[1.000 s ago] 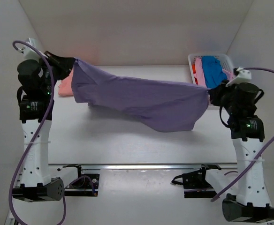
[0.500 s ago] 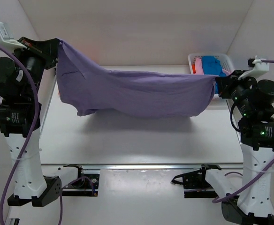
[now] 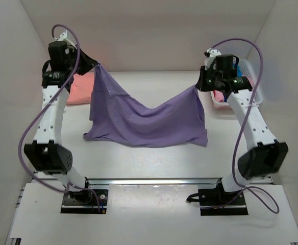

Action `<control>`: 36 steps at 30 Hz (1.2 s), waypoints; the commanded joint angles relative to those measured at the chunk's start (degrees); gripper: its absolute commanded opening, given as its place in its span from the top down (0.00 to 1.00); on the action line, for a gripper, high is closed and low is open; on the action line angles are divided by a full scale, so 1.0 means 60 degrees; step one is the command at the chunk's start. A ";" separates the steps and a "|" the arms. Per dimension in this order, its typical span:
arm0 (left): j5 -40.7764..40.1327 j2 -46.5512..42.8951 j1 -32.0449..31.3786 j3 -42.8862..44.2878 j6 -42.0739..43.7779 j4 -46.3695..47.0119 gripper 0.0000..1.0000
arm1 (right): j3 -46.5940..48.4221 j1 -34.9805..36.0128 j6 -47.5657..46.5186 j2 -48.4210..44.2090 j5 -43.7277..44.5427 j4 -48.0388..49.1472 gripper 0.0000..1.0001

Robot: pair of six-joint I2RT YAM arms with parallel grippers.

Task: Fold and stack the t-shirts
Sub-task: Flatten out the tshirt

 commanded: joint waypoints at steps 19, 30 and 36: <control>-0.0342 -0.5311 0.0108 -0.4686 -0.0126 0.2005 1.00 | -0.0163 -0.0994 -0.0218 -0.0841 -0.0768 0.0536 1.00; -0.1410 -0.8161 -0.1386 -0.5435 0.0385 0.0246 1.00 | -0.2873 -0.0862 0.0031 -0.4286 -0.0681 -0.0418 1.00; -0.1937 -0.7210 -0.1664 -0.2823 0.0884 -0.0135 1.00 | -0.0894 -0.0861 0.0486 -0.4391 -0.1105 -0.0490 1.00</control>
